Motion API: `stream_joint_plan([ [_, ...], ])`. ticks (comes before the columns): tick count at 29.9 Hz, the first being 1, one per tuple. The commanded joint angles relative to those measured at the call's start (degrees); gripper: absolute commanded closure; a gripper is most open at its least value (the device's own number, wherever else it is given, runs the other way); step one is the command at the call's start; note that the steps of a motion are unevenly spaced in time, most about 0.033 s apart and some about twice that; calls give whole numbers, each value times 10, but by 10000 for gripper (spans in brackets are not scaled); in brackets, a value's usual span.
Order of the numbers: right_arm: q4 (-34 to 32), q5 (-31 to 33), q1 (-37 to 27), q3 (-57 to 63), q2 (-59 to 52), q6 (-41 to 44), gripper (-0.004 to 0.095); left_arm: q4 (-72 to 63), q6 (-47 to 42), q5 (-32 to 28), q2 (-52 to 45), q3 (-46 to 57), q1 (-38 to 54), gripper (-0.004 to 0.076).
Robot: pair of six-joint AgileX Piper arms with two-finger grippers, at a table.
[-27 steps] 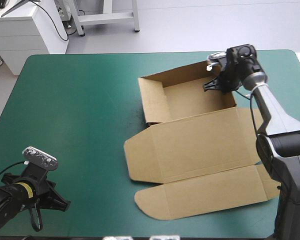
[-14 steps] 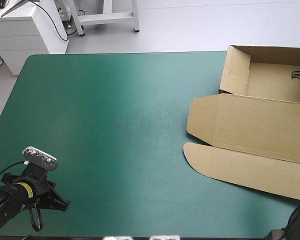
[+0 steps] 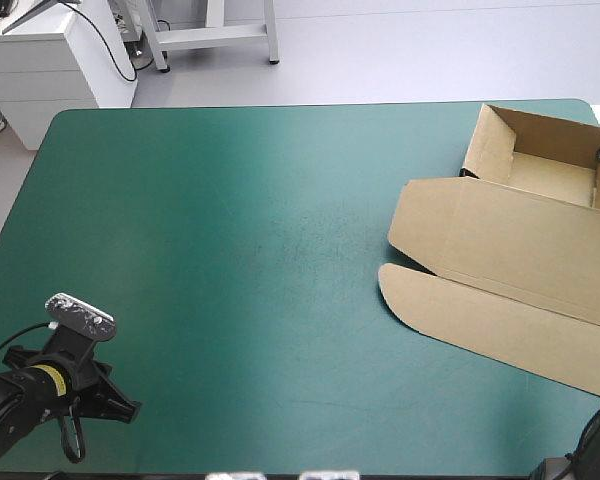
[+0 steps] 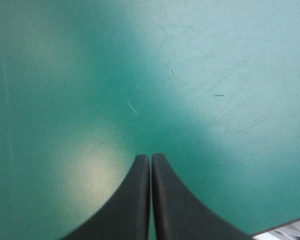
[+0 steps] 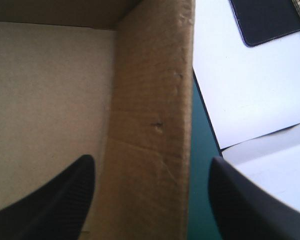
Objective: Fold the box
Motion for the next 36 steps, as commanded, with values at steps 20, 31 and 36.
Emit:
stream_joint_plan([
  [20, 160, 36, -3, -21, -130, -77, 922, 4, 0, -39, 0, -13, -2, 731],
  [31, 179, 58, 75, -16, -198, -90, 921, 2, -15, -54, 0, -13, -2, 731],
  [36, 136, 58, 168, -1, -246, -89, 921, 0, -73, -88, 0, -13, -2, 731],
])
